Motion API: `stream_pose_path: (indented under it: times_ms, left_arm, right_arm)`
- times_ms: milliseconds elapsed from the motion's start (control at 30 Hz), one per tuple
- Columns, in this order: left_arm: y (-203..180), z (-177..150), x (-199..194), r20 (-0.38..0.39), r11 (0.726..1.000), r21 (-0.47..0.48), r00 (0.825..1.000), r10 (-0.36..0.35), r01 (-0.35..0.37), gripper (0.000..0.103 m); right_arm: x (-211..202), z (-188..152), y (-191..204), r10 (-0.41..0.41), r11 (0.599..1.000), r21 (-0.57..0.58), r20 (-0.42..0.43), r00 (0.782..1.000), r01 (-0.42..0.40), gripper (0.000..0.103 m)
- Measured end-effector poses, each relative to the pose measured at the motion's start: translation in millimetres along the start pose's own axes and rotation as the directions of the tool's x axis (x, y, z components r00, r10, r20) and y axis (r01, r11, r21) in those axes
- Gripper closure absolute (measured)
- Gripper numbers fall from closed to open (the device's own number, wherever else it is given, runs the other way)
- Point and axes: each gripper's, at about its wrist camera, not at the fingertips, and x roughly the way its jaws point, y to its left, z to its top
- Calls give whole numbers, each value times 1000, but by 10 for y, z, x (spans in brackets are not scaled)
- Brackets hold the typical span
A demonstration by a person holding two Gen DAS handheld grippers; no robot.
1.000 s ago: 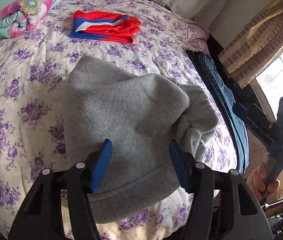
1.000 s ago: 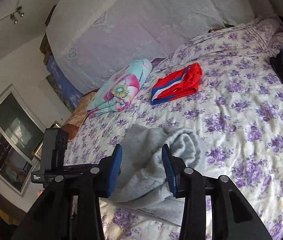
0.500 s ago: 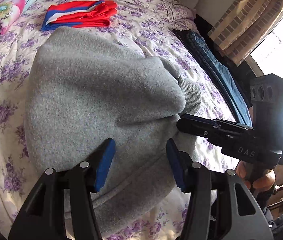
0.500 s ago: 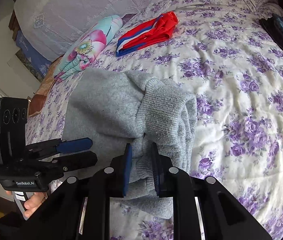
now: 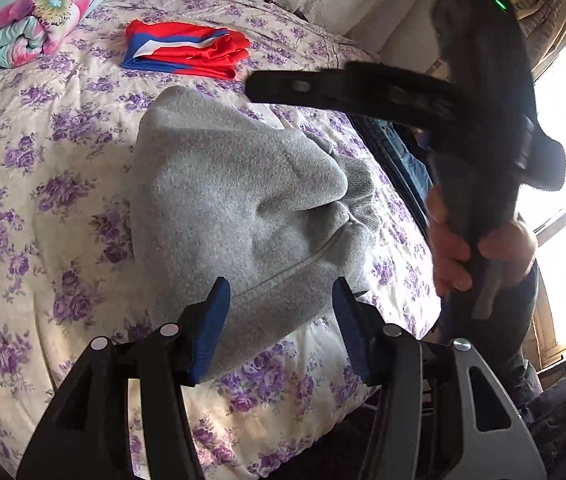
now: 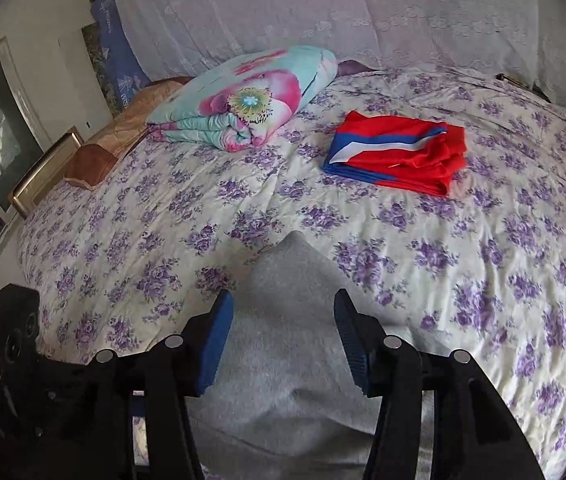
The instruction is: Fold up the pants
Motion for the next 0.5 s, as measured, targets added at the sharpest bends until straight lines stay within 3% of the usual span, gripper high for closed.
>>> stream_pose_path:
  times_ms: [67,133,200,267,433,467,500]
  left_arm:
    - [-25,-26,75,-25,999,9,999,-44,44,52]
    - [-52,-39,237,-52,998,20,997,-54,55,52]
    - [1,-46,466,-93,1000,2,995,-24,24,52]
    - [62,-68,624,-113,1000,-10,993,-19,18,52]
    - [8,-98,521,-104,1000,15,994,-22,24,52]
    - [11,-94,456,-98,999,12,995,-35,36,52]
    - [18,-94,372,-84,999,9,995,-45,46,51]
  right_arm:
    - [371,107,-15,8,1000,23,-95,995,-6,64]
    - [710,161,-151,-90,994,48,-156,984,98,72]
    - [993,143,-359,-158,980,84,-209,965,179,87]
    - [1195,70,-560,-129,975,146,-254,959,170,96]
    - [866,69,-630,-7,971,232,-217,976,58,92]
    - [665,67,-613,9,972,233,-186,983,35,89]
    - [426,66,-588,15,975,220,-137,990,15,75]
